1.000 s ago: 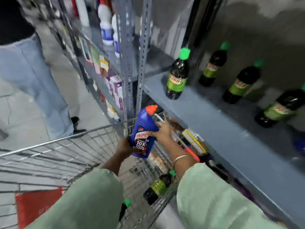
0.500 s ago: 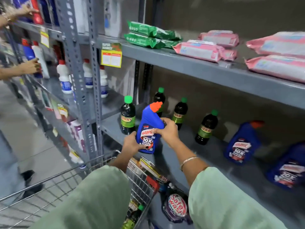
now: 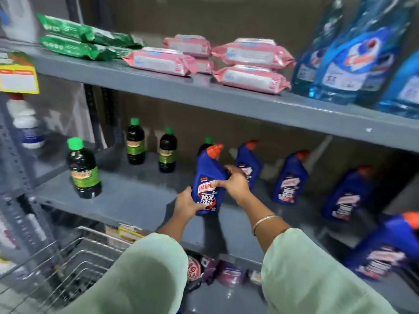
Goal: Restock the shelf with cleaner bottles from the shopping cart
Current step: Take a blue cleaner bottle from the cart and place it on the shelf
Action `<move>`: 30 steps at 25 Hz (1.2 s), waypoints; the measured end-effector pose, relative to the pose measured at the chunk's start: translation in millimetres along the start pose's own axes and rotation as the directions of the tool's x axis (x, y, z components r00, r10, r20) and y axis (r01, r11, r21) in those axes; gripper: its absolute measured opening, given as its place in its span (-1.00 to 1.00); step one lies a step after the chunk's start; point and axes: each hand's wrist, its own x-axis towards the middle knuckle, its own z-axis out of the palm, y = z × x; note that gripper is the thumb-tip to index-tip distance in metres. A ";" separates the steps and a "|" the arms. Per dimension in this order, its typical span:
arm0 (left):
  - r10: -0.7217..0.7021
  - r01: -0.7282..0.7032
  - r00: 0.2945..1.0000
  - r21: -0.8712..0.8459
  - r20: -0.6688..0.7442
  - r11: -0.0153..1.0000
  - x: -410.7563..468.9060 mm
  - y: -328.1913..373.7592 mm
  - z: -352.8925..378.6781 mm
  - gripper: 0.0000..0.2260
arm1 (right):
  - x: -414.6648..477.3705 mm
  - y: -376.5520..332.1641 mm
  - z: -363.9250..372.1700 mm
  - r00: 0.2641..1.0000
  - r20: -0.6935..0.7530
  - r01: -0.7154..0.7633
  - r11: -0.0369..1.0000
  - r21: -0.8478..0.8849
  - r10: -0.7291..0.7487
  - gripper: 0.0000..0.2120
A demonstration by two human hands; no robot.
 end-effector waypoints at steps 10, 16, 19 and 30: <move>0.019 -0.022 0.987 0.016 0.158 1.000 -22.6 20.4 97.4 -0.55 | -28.9 62.7 -74.8 0.990 -0.114 -0.089 0.993 -0.074 0.080 -0.50; -0.005 -0.003 0.997 0.095 0.082 0.995 -25.7 17.1 100.4 -0.54 | -27.4 67.3 -73.3 0.995 -0.057 -0.078 0.997 0.019 0.079 -0.47; -0.022 0.016 0.998 0.094 0.059 0.995 -27.0 13.7 101.1 -0.54 | -25.2 70.3 -72.0 0.996 -0.027 -0.088 0.996 0.029 0.089 -0.43; 0.203 -0.050 0.941 0.480 -0.272 0.876 -53.3 -49.0 -24.8 -0.68 | -106.7 50.6 61.1 0.963 -0.259 0.035 0.988 -0.151 -0.074 -0.73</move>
